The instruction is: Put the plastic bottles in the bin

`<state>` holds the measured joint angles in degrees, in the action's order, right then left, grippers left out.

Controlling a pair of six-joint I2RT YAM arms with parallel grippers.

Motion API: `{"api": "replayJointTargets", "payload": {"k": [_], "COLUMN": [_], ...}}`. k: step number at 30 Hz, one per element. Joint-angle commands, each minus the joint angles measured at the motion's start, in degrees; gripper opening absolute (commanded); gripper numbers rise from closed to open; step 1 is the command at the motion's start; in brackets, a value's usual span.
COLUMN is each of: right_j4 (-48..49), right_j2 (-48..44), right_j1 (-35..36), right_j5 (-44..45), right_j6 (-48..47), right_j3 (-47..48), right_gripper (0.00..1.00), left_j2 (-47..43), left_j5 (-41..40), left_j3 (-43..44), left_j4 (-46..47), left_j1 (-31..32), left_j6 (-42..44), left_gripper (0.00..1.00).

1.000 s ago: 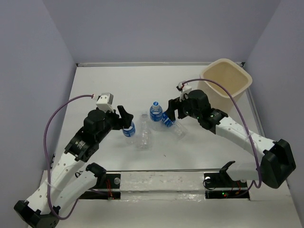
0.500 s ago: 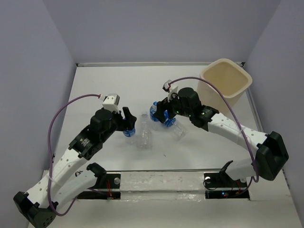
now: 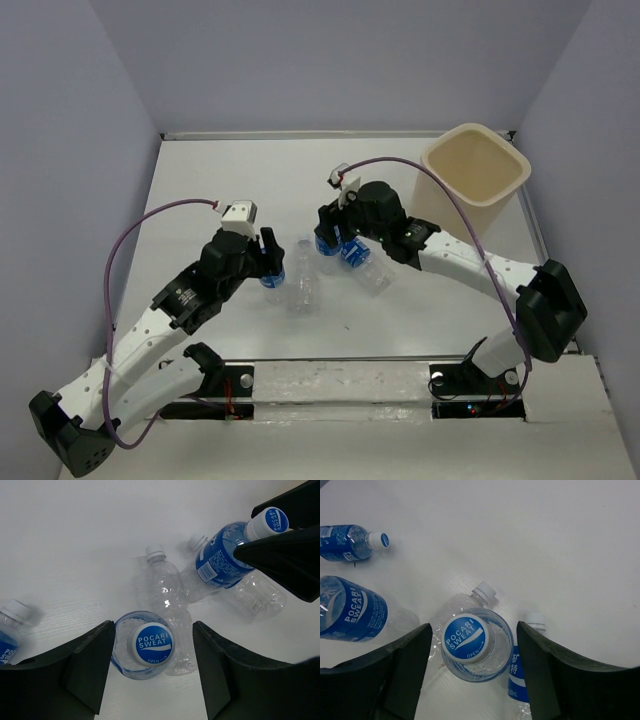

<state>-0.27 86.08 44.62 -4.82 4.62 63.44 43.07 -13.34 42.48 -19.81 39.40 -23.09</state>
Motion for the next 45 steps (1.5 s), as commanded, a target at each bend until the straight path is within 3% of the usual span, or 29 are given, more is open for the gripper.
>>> {"api": "replayJointTargets", "payload": {"k": [1,2,5,7,12,15,22,25,29,38,45], "right_j4": [4.05,4.05,4.4,4.49,4.4,4.58,4.75,9.12,14.95,14.25,7.58], "right_j2": [0.66,0.66,0.23,0.05,-2.05,-3.72,-11.02,-13.3,-14.62,-17.79,-21.13], "right_j1": [1.08,1.6,2.22,2.93,4.59,4.6,4.6,4.6,-2.84,-17.88,-23.08], "right_j5": [3.67,4.02,4.55,4.47,8.68,10.96,24.66,37.46,46.12,48.23,41.92], "right_j6": [-1.63,-1.63,-1.63,-1.81,-1.72,-2.24,-13.31,-22.09,-31.42,-28.97,-15.9], "right_j3": [3.01,2.92,3.0,3.44,5.55,8.88,17.94,21.01,23.3,17.18,8.03], "right_gripper": [0.65,0.61,0.35,0.31,0.07,0.0,0.0,0.0,0.0,0.0,0.0], "left_j2": [-0.09,0.0,0.0,0.08,0.78,1.31,0.88,0.53,-0.35,-0.62,-1.14], "left_j5": [-2.74,-2.74,-3.09,-3.35,-4.41,-5.46,-7.48,-7.93,-8.36,-8.01,-8.54], "left_j3": [1.99,1.91,1.91,1.91,1.82,1.73,1.47,1.47,1.64,3.4,5.33], "left_j4": [0.39,0.39,0.21,0.13,-0.22,-0.31,-0.66,-0.58,-0.67,-1.37,-2.16], "left_j1": [0.42,0.42,0.59,0.68,1.12,1.21,1.3,1.3,1.3,1.3,1.3], "left_j6": [-0.11,-0.11,-0.29,-0.37,-0.64,-0.81,-0.99,-1.17,-1.17,-0.55,-0.46], "left_gripper": [0.72,0.7,0.66,0.65,0.64,0.64,0.43,0.32,0.2,0.07,0.0]}}
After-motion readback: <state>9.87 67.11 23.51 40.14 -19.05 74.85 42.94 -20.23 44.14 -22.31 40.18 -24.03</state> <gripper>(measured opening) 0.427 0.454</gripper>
